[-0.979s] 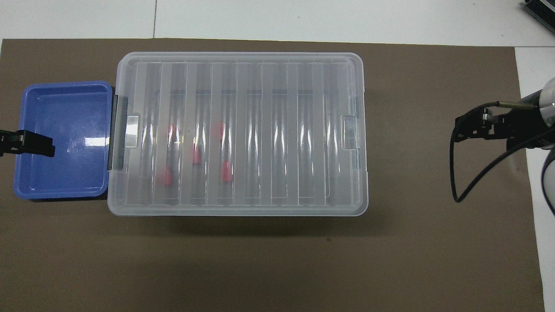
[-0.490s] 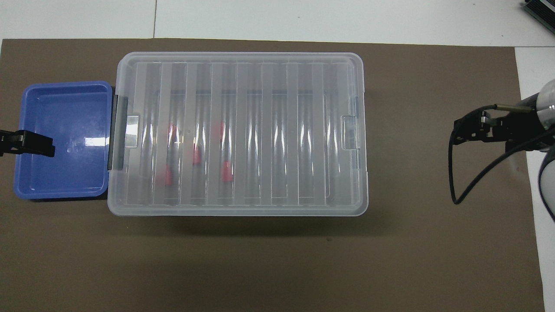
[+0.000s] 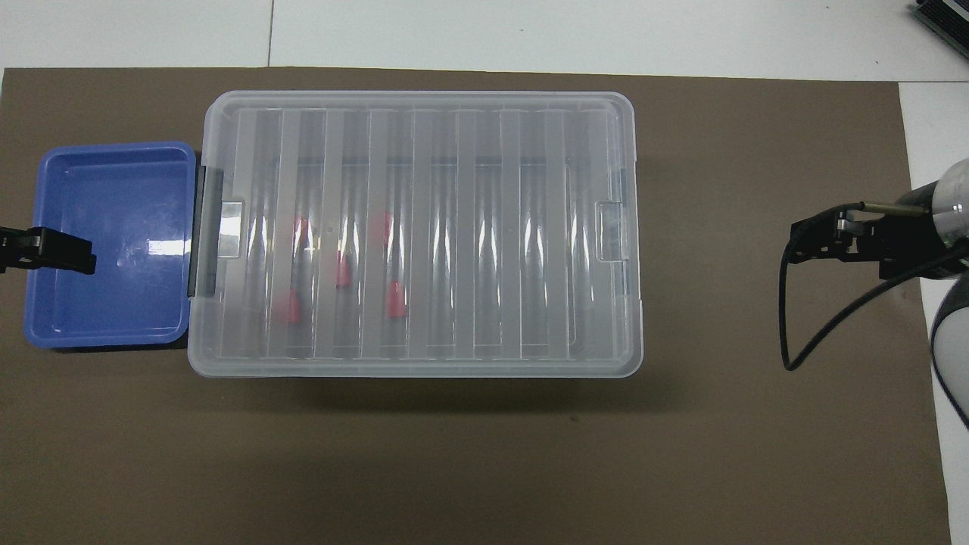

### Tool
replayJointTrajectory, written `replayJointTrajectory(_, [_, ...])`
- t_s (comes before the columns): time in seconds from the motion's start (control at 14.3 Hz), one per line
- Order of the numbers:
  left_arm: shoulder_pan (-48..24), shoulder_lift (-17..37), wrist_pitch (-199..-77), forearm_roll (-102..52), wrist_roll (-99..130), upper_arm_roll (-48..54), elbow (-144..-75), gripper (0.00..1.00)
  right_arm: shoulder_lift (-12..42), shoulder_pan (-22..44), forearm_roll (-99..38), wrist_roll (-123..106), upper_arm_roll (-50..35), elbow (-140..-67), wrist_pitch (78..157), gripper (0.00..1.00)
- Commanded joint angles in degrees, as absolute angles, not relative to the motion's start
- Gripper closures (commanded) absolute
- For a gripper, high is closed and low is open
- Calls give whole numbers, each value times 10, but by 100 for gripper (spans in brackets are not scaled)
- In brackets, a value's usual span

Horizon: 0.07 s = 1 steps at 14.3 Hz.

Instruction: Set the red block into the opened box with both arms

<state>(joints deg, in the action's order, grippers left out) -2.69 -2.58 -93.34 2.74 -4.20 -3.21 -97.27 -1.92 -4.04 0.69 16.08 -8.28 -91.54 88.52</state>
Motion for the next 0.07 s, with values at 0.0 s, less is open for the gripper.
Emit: replayJointTrajectory(0.0, [-28,-37,-925,26,-39,-34,-977,0,-36,-50,-7,161,-85,-938,902,0])
